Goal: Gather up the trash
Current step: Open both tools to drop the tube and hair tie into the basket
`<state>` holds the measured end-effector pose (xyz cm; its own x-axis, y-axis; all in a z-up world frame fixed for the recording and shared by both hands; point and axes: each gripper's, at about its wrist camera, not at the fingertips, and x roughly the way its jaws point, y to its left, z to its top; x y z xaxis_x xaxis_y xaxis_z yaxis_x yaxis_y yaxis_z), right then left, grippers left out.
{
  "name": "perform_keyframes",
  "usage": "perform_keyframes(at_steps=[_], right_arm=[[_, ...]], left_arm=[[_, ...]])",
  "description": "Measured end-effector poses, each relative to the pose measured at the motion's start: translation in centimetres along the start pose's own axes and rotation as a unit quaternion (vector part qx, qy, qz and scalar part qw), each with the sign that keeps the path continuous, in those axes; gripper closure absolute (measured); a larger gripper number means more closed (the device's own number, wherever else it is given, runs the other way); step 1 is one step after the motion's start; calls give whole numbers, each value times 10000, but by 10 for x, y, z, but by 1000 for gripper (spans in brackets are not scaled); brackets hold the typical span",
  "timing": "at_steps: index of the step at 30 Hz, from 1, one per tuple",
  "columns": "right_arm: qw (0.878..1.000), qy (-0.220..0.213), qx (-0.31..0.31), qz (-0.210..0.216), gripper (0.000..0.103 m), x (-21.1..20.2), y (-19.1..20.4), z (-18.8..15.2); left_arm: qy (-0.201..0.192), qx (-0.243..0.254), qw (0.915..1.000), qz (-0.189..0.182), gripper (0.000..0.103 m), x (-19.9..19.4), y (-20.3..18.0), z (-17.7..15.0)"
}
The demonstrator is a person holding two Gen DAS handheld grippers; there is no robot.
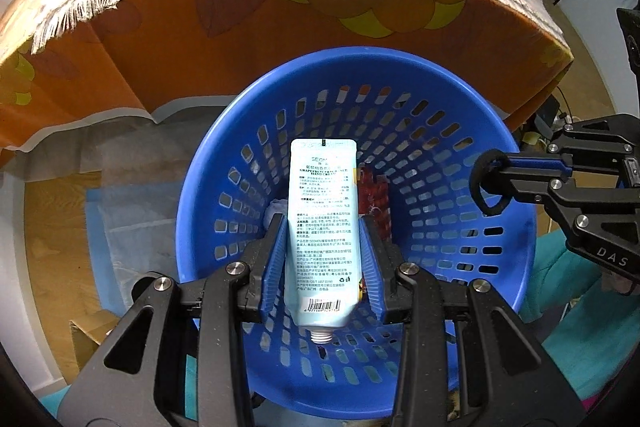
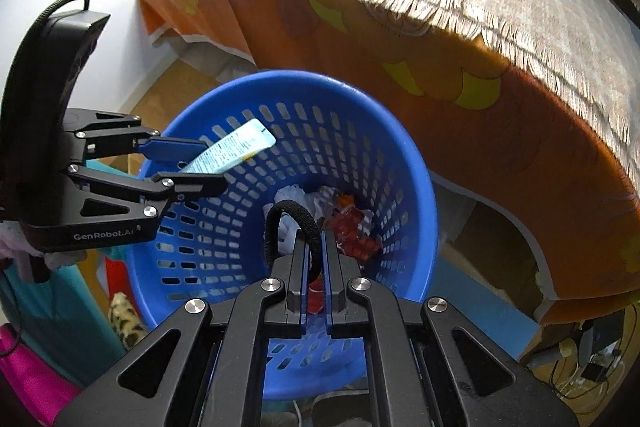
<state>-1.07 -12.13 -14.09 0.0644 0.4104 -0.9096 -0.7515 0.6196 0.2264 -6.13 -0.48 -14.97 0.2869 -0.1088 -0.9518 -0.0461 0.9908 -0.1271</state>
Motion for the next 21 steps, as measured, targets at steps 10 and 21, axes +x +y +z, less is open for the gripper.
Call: perform_keyframes(at_steps=[10, 21], right_arm=[[9999, 115, 54, 28, 56, 4, 0, -3], [9999, 111, 86, -84, 43, 4, -1, 0]], left_arm=[[-5, 32, 9998, 211, 47, 3, 1, -2], [-41, -18, 9995, 322, 39, 1, 7, -1]])
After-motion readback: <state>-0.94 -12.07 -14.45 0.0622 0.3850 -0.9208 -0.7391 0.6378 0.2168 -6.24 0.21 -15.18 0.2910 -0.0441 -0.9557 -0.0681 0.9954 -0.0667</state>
